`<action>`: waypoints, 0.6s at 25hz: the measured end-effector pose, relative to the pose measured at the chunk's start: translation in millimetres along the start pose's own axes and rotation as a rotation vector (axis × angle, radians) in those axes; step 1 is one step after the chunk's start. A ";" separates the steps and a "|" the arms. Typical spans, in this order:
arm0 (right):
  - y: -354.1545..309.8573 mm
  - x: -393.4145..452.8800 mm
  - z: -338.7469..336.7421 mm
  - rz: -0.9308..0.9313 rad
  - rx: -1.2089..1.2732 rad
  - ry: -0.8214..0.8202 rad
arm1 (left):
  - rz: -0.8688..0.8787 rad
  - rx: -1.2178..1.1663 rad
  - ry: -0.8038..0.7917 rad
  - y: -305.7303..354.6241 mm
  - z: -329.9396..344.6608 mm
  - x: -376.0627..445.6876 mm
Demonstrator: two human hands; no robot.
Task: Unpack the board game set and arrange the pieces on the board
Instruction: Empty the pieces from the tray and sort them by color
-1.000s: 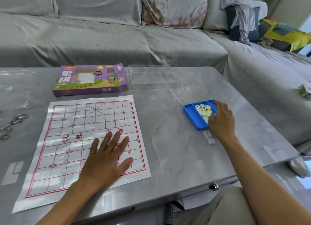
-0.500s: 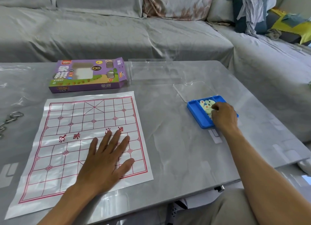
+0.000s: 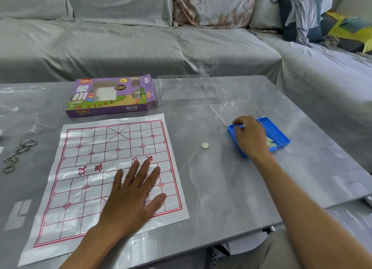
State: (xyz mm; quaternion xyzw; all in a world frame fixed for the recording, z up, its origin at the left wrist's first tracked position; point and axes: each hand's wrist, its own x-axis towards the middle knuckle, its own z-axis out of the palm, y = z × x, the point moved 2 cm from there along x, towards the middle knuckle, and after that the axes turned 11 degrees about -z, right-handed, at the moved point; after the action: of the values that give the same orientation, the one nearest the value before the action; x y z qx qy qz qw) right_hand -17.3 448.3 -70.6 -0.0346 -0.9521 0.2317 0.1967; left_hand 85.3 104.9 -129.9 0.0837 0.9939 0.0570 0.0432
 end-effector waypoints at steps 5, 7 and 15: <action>69.1 -3.8 -17.1 0.178 -0.073 -0.209 | 0.001 -0.010 0.010 -1.5 2.5 0.3; 72.2 -6.0 -22.1 0.167 -0.028 -0.225 | 0.003 0.002 0.019 -1.2 3.0 1.0; 11.6 -7.9 -22.3 -0.009 0.156 0.057 | -0.005 -0.033 0.047 -1.3 4.3 1.2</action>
State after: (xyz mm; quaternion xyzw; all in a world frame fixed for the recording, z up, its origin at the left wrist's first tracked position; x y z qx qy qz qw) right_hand -1.6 466.9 -60.5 -0.0212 -0.9253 0.3030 0.2269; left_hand 84.4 104.3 -134.3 0.0790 0.9938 0.0750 0.0214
